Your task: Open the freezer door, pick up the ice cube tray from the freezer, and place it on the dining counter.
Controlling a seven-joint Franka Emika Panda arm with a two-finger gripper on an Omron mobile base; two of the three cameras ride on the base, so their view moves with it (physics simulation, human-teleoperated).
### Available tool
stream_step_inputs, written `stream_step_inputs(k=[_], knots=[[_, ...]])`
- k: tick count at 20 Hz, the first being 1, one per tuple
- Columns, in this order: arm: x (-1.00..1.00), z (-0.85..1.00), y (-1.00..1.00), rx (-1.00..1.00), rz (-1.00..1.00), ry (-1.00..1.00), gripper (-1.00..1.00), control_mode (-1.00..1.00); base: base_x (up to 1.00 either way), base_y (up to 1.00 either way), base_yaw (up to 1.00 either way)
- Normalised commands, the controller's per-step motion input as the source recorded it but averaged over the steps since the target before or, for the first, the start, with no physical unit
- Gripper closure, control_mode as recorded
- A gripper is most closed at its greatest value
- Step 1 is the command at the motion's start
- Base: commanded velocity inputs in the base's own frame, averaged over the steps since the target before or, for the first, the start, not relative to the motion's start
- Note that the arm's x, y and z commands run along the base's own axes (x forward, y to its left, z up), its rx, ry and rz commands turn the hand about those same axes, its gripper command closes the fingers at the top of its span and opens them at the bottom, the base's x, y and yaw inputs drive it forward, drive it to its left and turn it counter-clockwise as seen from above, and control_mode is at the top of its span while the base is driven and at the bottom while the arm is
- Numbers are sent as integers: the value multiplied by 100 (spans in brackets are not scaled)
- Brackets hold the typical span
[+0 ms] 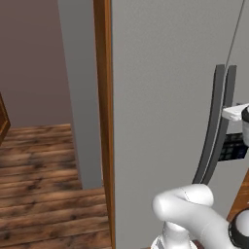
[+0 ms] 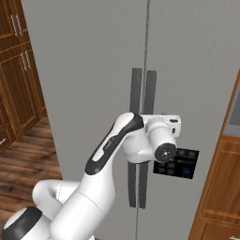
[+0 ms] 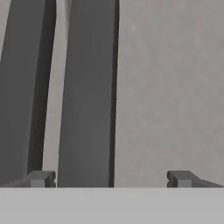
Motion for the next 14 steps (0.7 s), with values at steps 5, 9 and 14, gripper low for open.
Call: stream_step_inputs(k=[5, 9, 14], knots=[[20, -5, -4, 0, 3, -1, -100, -100, 0, 0, 0], [17, -5, 0, 0, 1, 0, -100, -100, 0, 0, 0], [6, 0, 0, 0, 2, 0, -100, -100, 0, 0, 0]])
